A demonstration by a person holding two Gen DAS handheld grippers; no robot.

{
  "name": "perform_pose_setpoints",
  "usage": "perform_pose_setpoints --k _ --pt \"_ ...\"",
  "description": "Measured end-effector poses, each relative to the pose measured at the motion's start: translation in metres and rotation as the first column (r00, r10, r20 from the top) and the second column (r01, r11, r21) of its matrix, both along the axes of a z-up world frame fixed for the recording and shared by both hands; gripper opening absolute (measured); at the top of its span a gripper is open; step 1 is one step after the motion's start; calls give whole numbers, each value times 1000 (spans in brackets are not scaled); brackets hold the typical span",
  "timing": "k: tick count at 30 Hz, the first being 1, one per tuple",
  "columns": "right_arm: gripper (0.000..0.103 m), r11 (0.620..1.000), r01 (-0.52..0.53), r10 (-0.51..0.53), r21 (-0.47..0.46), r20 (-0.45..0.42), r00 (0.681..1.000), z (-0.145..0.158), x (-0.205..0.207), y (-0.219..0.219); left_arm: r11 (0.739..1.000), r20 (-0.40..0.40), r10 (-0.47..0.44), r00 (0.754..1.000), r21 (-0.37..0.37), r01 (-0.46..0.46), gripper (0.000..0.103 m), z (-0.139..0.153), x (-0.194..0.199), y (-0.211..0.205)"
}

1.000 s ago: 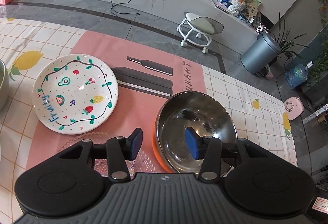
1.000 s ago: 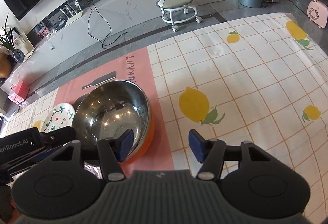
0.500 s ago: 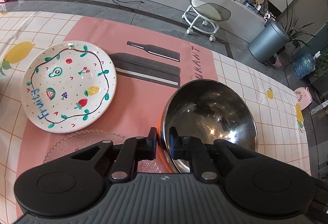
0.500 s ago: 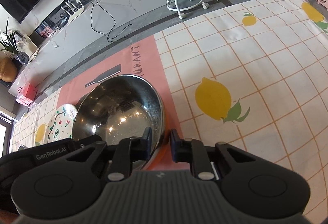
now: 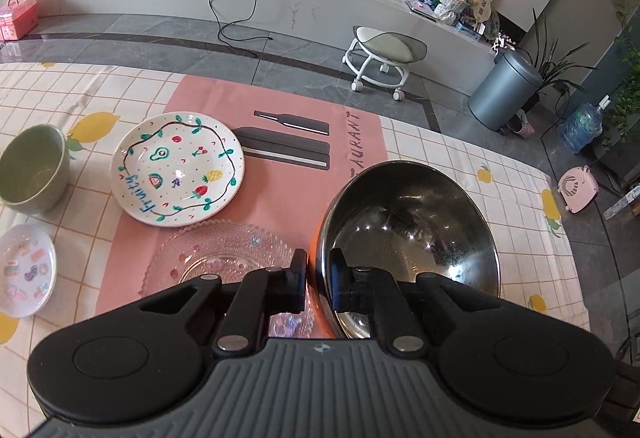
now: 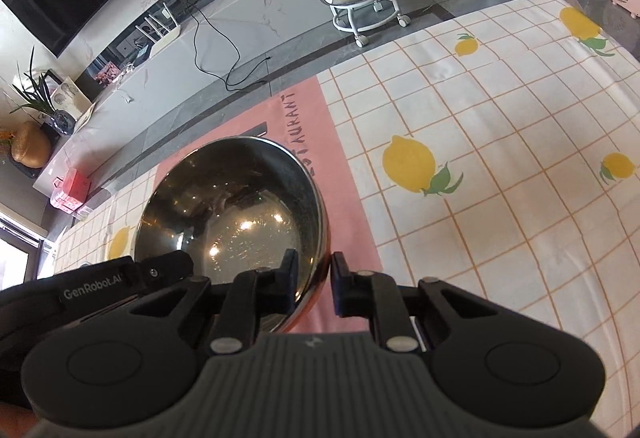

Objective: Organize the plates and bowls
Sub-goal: 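Lower the blue steel bowl into the orange steel bowl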

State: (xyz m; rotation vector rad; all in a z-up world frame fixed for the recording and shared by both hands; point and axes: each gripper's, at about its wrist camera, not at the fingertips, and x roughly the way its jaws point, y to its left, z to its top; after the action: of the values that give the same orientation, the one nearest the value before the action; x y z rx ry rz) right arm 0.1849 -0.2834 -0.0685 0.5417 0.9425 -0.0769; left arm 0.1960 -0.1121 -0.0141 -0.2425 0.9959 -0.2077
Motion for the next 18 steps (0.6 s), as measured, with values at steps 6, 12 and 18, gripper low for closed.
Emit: perform_pose_setpoints --k 6,12,18 --pt "15 999 -22 20 39 46 999 33 -59 18 999 38 37 999 -29 -36 12 28 -59 29" --pt "15 995 -77 72 63 80 994 54 -104 51 996 71 88 994 -36 -85 13 48 -108 64" --pt "15 982 -170 161 84 109 981 64 -136 88 988 81 153 985 -43 -150 13 55 -149 106"
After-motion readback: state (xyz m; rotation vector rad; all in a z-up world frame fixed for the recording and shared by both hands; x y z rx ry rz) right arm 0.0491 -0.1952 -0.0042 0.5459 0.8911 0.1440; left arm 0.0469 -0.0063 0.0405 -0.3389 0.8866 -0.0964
